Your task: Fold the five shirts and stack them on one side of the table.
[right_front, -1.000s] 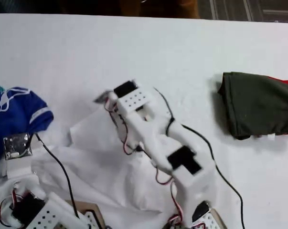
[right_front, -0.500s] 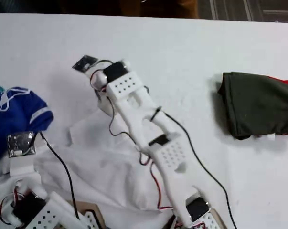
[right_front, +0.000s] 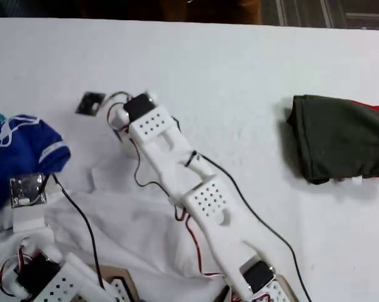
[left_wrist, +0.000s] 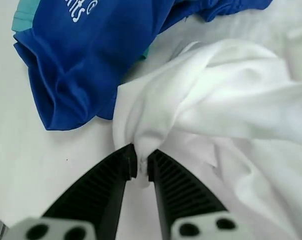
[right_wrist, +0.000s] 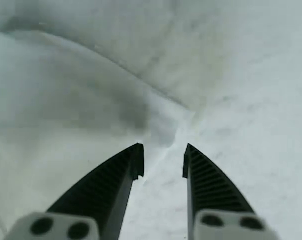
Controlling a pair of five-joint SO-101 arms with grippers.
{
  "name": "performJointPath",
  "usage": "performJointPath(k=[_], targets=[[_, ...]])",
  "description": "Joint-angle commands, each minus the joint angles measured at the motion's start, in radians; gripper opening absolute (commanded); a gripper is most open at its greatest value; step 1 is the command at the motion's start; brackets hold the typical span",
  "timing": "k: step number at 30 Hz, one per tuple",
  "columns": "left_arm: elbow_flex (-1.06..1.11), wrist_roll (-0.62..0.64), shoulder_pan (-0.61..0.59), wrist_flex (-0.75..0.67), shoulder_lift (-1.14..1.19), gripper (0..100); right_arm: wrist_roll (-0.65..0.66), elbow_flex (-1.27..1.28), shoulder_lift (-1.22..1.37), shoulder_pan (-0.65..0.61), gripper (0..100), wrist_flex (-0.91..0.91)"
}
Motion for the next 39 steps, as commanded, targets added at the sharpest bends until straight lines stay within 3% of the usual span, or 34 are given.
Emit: performJointPath(k=[1, 14, 22, 26, 33, 39], targets=[[-0.005, 0.003, 0.009, -0.002, -0.023, 3, 0.046, 0.006, 0.010, 0.013, 14.0, 0.012], [-0.012, -0.003, 0.008, -0.002, -0.023, 3, 0.069, 0.175, 0.015, 0.134, 13.9, 0.022], [-0.012, -0.003, 0.011, -0.002, -0.023, 3, 0.114, 0.123, 0.010, 0.065, 13.3, 0.021], [-0.012, -0.005, 0.008, -0.015, -0.023, 3, 0.143, 0.087, -0.022, 0.062, 1.2, 0.021], [-0.012, -0.003, 0.008, -0.021, -0.023, 3, 0.141, 0.087, -0.051, 0.074, 1.9, 0.022], [-0.013, -0.003, 0.008, -0.021, -0.023, 3, 0.140, 0.094, -0.255, 0.076, 1.9, 0.022]])
